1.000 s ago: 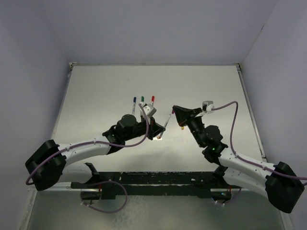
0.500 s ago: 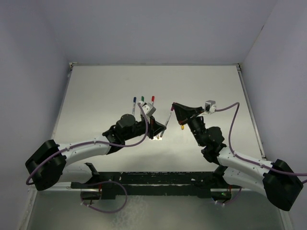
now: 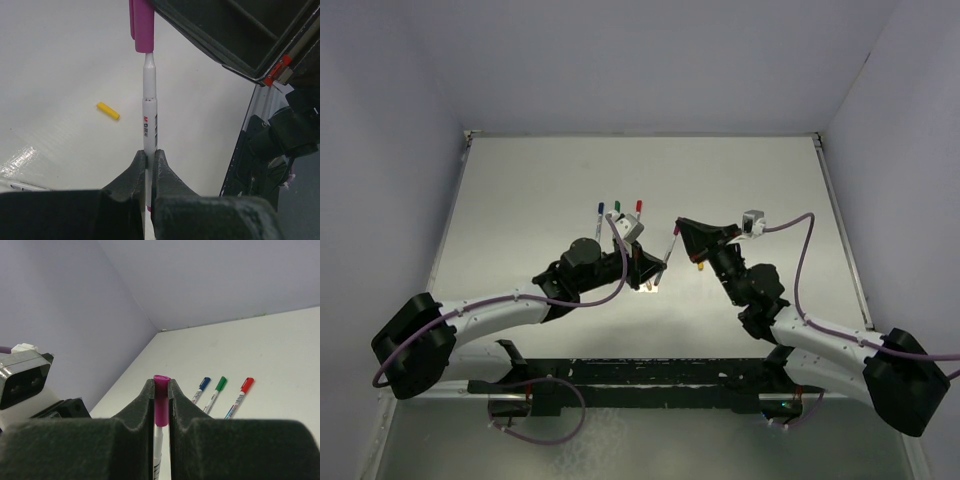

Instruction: Insert the pens into the pen caps

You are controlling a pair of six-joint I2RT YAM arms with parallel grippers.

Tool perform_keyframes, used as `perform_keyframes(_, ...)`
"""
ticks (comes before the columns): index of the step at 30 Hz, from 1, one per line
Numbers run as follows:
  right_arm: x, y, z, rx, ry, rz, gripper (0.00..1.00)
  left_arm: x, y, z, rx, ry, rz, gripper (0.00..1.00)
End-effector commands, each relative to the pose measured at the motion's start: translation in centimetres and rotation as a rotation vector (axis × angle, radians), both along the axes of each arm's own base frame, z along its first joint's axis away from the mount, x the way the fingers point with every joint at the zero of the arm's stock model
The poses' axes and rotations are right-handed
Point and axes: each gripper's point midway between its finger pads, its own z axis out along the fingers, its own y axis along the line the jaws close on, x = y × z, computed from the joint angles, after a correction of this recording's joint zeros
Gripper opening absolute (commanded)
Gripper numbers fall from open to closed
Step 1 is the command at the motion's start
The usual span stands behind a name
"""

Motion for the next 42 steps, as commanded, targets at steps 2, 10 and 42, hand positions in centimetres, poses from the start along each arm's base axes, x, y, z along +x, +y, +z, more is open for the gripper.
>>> perform_keyframes(2, -0.3, 0.0, 1.7, 0.048, -0.048, 0.015, 0.00, 0.3, -0.5, 3.5, -0.092, -0.056, -0.002, 0.00)
perform_keyframes(10, -0.3, 0.1, 0.7, 0.038, -0.017, 0.020, 0.00, 0.8, 0.1, 4.3, -0.108, -0.082, 0.043, 0.00)
perform_keyframes(42, -2.1, 3.3, -2.8, -0.065, 0.098, 0.217, 0.00, 2.7, 0.8, 7.0, -0.168, -0.135, 0.150, 0.00)
